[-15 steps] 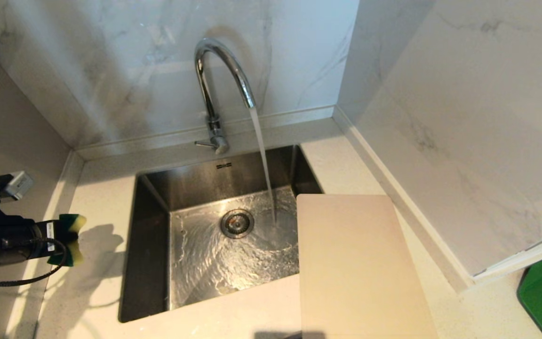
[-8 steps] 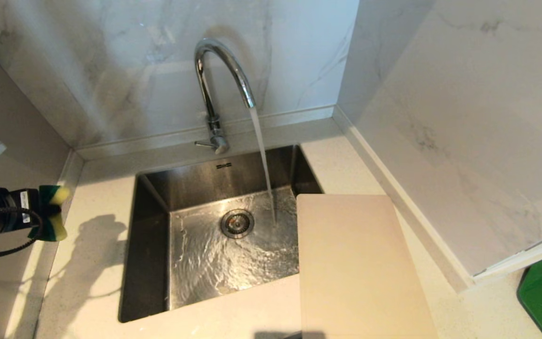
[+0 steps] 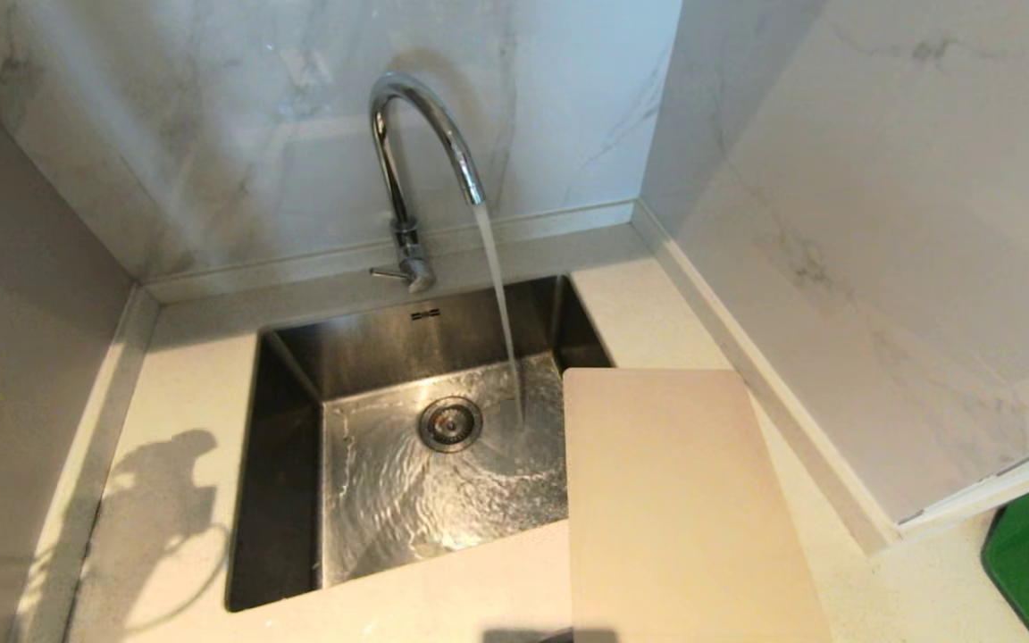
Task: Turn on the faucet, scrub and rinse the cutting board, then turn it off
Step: Pick up the cutting board
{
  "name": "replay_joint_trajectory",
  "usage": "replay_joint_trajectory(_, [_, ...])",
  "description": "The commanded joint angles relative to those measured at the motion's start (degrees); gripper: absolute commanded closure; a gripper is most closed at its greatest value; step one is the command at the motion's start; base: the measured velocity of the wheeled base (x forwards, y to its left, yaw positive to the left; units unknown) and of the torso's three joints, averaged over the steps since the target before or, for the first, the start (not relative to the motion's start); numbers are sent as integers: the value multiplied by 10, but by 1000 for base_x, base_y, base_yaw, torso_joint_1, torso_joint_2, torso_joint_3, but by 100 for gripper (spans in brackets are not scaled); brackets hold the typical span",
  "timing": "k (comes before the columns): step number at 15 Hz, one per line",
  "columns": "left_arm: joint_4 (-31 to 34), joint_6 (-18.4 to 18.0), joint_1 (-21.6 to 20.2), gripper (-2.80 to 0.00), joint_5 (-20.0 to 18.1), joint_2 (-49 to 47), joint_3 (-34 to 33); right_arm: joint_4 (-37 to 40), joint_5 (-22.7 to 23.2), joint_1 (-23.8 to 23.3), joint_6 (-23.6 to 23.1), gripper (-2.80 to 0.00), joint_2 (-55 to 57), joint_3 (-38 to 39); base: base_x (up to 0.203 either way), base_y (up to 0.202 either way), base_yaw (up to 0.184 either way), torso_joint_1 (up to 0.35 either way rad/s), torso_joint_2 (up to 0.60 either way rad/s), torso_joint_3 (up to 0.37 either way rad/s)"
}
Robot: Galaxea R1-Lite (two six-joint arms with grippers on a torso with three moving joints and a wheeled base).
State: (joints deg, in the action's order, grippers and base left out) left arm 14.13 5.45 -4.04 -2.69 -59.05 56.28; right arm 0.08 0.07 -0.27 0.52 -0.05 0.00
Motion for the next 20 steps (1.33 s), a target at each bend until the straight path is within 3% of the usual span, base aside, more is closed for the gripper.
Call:
replay_joint_trajectory(1, [5,-8,-21,0,-3,103,-1,0,0,0,0,0,0,0,0,0,0,0,0,0])
replay_joint_trajectory(5, [52,-26,-35,0,-14,224,-23,0,0,0,0,0,0,0,0,0,0,0,0,0])
replay_joint_trajectory(9, [64,-32,-54,0,-27,341,-135,0,0,0,0,0,0,0,0,0,0,0,0,0])
replay_joint_trajectory(12, [61,-33,-40,0,-28,382,-193,0,0,0,0,0,0,0,0,0,0,0,0,0])
replay_joint_trajectory(17, [60,-33,-6,0,-22,426,-229,0,0,0,0,0,0,0,0,0,0,0,0,0])
replay_joint_trajectory(20, [27,-30,-2,0,-8,433,-259,0,0,0,0,0,0,0,0,0,0,0,0,0])
